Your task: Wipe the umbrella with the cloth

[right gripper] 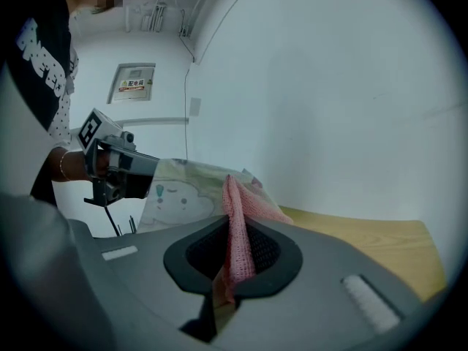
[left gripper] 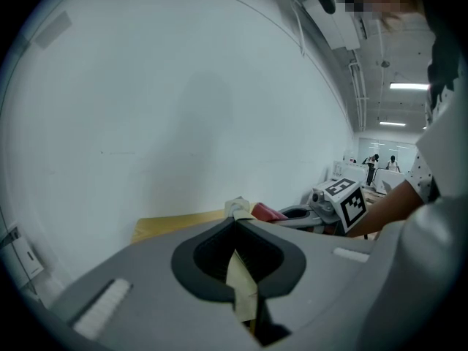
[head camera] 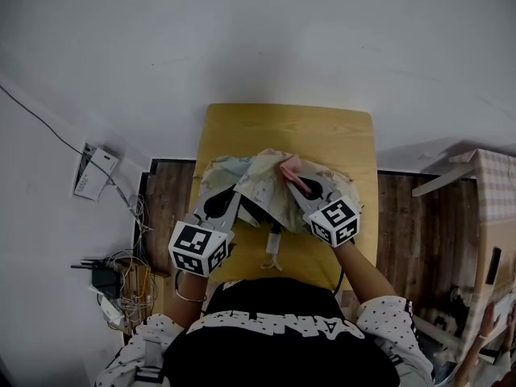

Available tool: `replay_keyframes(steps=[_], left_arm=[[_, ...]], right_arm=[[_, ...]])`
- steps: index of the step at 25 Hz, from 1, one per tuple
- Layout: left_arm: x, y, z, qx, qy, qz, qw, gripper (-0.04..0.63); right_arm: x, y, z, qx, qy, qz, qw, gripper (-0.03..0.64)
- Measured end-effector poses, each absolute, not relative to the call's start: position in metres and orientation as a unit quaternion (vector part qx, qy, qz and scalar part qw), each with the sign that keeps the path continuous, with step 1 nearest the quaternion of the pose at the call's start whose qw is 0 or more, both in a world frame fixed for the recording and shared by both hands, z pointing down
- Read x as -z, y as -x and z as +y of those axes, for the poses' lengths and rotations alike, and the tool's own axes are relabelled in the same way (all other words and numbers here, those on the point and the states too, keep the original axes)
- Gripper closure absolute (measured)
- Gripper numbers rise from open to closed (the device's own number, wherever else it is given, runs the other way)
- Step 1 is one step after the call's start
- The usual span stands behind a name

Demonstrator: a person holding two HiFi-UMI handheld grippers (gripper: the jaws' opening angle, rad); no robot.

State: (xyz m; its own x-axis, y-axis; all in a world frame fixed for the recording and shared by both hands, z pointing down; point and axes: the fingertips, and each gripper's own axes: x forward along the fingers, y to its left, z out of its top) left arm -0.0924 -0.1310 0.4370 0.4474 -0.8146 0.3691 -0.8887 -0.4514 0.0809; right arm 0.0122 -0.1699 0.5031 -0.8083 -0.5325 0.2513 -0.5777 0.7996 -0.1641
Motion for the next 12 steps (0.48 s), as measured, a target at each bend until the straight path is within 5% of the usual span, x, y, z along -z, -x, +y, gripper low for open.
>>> replay_keyframes(steps=[12], left_arm=[[-0.437,0.094,-0.128,-0.143,-0.835,-0.514,0.132,0.595]], right_arm=[[-0.504,0.003,-0.126,-0.134,-0.247,-0.955,0.095,0.583]])
